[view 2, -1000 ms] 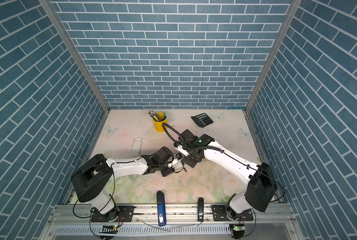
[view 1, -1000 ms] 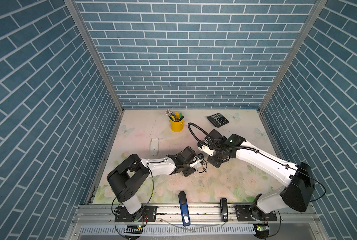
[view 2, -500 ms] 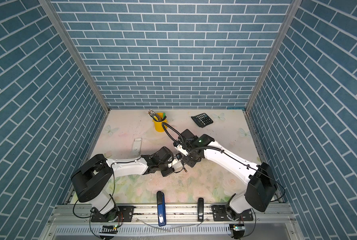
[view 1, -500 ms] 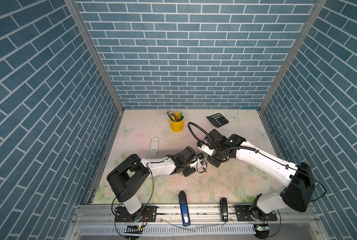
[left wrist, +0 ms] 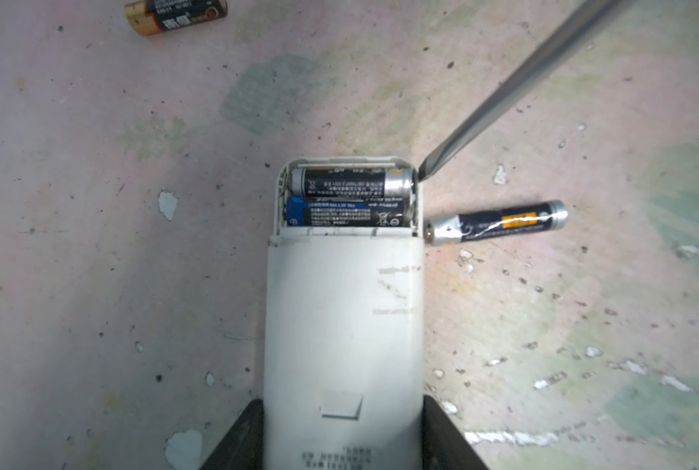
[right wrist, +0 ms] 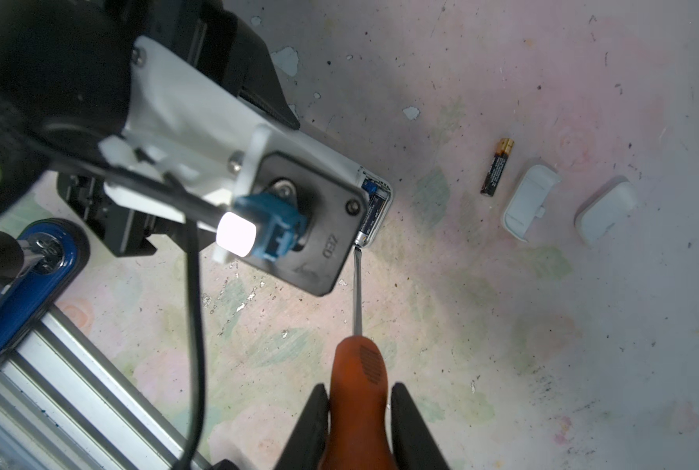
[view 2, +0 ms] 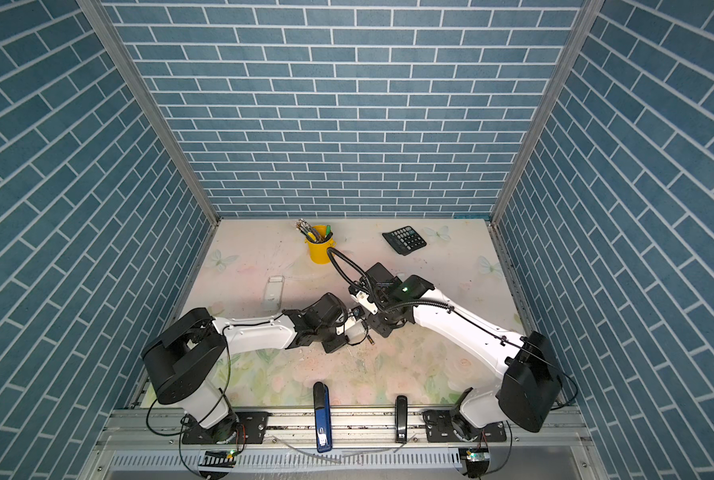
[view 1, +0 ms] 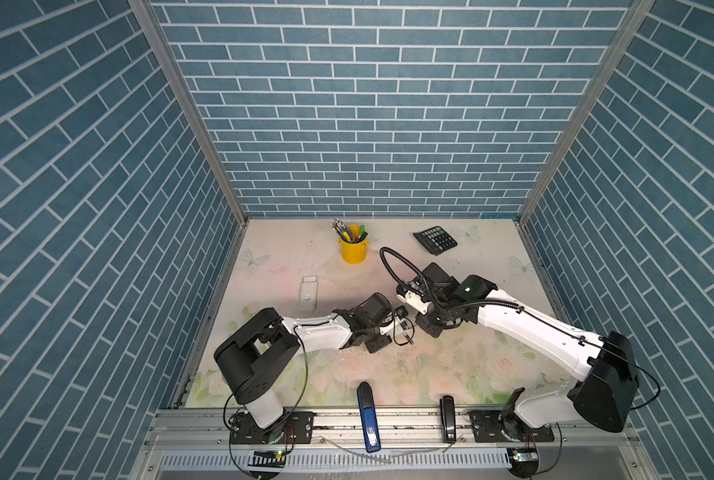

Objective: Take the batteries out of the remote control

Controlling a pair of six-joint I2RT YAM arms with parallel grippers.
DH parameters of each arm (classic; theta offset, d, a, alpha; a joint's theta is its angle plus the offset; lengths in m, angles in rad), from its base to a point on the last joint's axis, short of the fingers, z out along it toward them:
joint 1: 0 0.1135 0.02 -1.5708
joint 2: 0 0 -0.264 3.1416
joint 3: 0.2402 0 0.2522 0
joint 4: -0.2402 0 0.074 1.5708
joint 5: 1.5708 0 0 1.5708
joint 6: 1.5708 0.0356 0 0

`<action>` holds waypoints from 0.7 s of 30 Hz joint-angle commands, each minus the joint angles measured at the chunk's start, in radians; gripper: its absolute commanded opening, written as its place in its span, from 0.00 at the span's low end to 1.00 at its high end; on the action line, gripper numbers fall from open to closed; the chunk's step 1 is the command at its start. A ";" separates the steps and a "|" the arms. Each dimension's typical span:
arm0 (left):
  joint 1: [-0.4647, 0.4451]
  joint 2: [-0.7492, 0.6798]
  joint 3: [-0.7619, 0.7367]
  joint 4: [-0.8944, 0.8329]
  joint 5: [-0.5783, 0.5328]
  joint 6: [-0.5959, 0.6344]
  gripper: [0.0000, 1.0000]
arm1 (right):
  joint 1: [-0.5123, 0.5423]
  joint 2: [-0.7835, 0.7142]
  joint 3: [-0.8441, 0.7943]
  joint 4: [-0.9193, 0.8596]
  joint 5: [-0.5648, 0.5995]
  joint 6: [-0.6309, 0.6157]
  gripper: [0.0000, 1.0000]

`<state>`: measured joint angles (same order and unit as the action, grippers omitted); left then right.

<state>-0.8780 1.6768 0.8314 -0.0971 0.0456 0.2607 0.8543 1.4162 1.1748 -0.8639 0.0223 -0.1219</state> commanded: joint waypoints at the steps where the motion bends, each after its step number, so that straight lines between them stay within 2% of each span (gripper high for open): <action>1: -0.009 0.034 0.002 -0.050 0.005 0.011 0.24 | 0.000 -0.035 -0.040 0.063 0.025 0.025 0.00; 21: -0.013 0.042 0.012 -0.057 0.019 0.014 0.23 | 0.001 -0.051 -0.065 0.149 -0.031 0.078 0.00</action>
<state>-0.8776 1.6852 0.8429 -0.1036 0.0448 0.2592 0.8547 1.3724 1.1210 -0.7994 0.0177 -0.0731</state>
